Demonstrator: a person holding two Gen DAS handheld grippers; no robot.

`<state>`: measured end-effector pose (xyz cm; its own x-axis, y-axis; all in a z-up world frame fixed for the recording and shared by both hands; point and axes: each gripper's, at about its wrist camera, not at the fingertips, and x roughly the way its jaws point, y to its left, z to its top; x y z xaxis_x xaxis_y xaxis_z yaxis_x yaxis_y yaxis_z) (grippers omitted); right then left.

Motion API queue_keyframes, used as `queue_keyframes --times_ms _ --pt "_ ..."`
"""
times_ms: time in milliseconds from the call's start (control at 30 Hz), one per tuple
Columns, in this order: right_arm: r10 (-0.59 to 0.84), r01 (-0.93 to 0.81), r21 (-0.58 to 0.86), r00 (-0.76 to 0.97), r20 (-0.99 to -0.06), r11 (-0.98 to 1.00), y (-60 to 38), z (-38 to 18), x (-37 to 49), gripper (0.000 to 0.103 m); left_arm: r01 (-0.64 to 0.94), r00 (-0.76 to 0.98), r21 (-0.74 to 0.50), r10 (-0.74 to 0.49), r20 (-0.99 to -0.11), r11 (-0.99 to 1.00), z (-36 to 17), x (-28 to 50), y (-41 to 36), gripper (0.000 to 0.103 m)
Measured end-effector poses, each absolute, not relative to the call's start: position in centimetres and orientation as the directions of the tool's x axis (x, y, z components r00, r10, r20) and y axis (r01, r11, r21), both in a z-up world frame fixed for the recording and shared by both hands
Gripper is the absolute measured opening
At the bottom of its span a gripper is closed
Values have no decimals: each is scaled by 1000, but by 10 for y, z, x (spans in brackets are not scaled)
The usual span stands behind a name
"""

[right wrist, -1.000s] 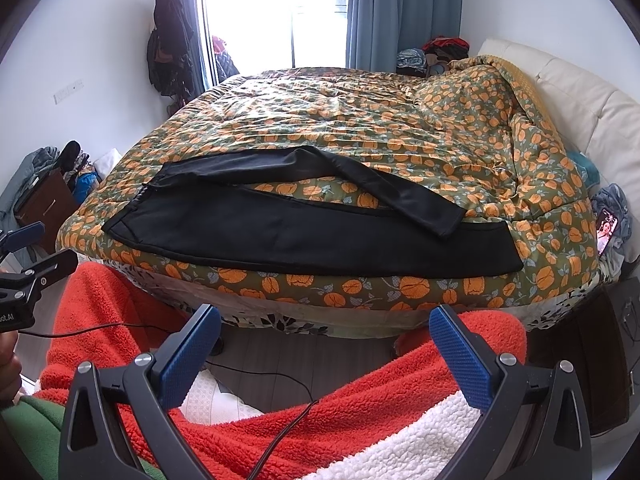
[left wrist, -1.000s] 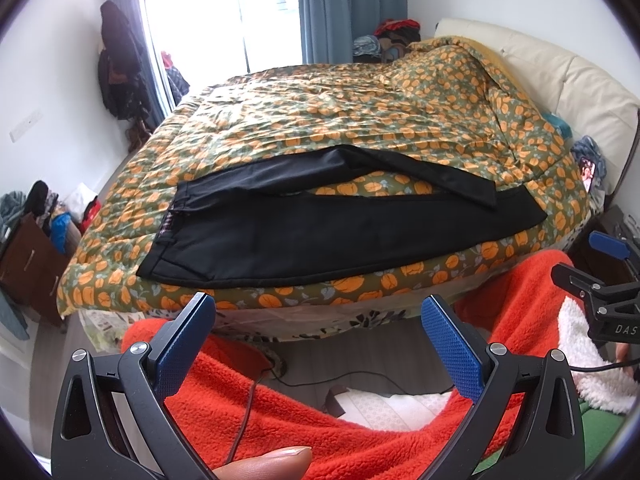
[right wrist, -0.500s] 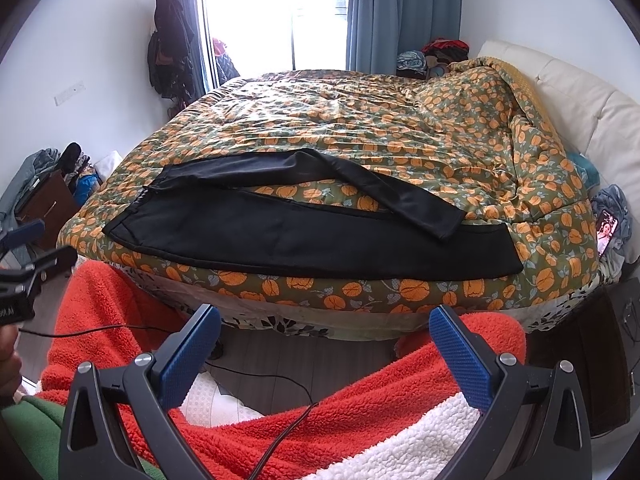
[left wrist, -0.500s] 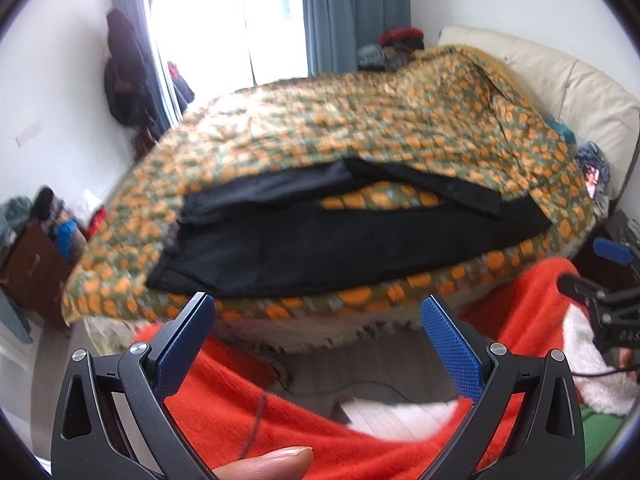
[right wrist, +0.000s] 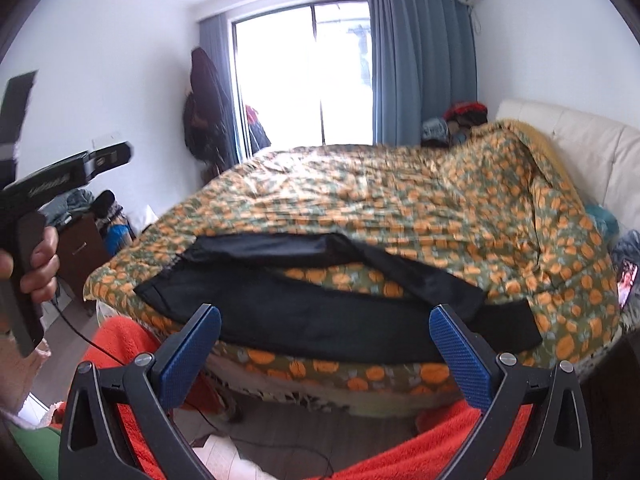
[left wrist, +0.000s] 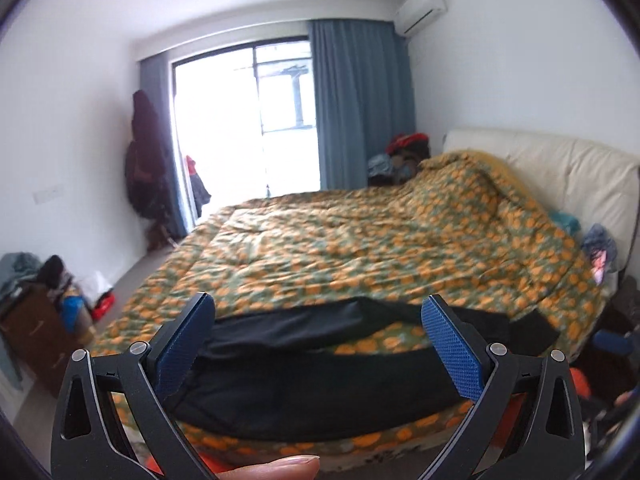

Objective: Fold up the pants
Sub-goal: 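Move both tools toward the black trousers on the quilt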

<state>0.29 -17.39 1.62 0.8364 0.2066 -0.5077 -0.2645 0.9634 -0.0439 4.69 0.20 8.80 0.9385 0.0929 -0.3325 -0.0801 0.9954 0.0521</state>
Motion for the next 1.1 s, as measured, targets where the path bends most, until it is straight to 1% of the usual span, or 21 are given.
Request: queue_keyframes --times_ms 67,200,300,333,400,467,567,600,633,667,700,767,833,900,933,967,1000,1033,1067,1100 --pt "226 -291 -55 836 -500 955 -172 15 0 103 -53 944 9 53 -326 999 92 50 -1 103" --pt "241 -317 -60 818 -522 947 -169 5 2 103 -29 940 -49 10 -341 998 90 52 -8 103" --pt "280 -351 -36 800 -532 936 -168 1 5 103 -36 920 -102 -7 -391 994 69 53 -8 103" --pt "294 -359 -26 801 -521 933 -169 1 6 103 -36 907 -110 -13 -421 993 60 56 -8 103" --pt "322 -363 7 816 -480 932 -178 4 8 103 -48 873 -90 -2 -487 995 39 62 -7 103" --pt "335 -351 35 851 -404 936 -199 11 16 103 -63 853 -70 17 -522 996 26 67 -5 103" --pt "331 -351 7 876 -351 936 -225 8 44 103 -100 833 -87 36 -551 991 13 75 9 103" --pt "304 -336 -22 877 -372 942 -237 -6 65 103 -113 825 -97 39 -563 989 9 80 13 103" --pt "257 -310 -52 860 -441 949 -245 -20 86 103 -122 818 -101 42 -573 987 7 83 16 103" --pt "172 -267 -104 826 -537 958 -254 -41 114 103 -134 806 -98 51 -590 986 3 89 19 103" --pt "101 -236 -155 801 -590 959 -263 -58 137 103 -145 792 -88 63 -607 985 -3 94 21 103" --pt "19 -214 -230 769 -639 949 -277 -90 174 103 -164 764 -62 87 -639 984 -14 101 23 103" --pt "1 -252 -244 698 -716 937 -283 -117 209 102 -169 739 -44 97 -666 985 -24 105 23 103" --pt "-34 -269 -272 651 -759 924 -285 -141 241 98 -169 713 -42 93 -695 985 -34 110 24 103" --pt "-54 -272 -288 633 -772 918 -287 -150 254 92 -168 700 -43 89 -709 985 -39 111 24 103" --pt "-78 -274 -302 609 -789 913 -288 -163 269 80 -168 691 -44 86 -718 985 -42 112 24 103" --pt "-99 -275 -315 589 -802 908 -292 -172 283 74 -169 680 -44 84 -728 985 -45 114 24 103" --pt "-129 -275 -339 574 -808 900 -294 -181 294 63 -171 672 -42 85 -736 984 -48 115 24 103" --pt "-168 -280 -372 552 -817 885 -296 -192 308 61 -174 665 -40 88 -741 984 -51 116 26 103" --pt "-191 -288 -389 534 -823 875 -298 -203 311 61 -175 661 -37 90 -745 984 -53 116 26 103"
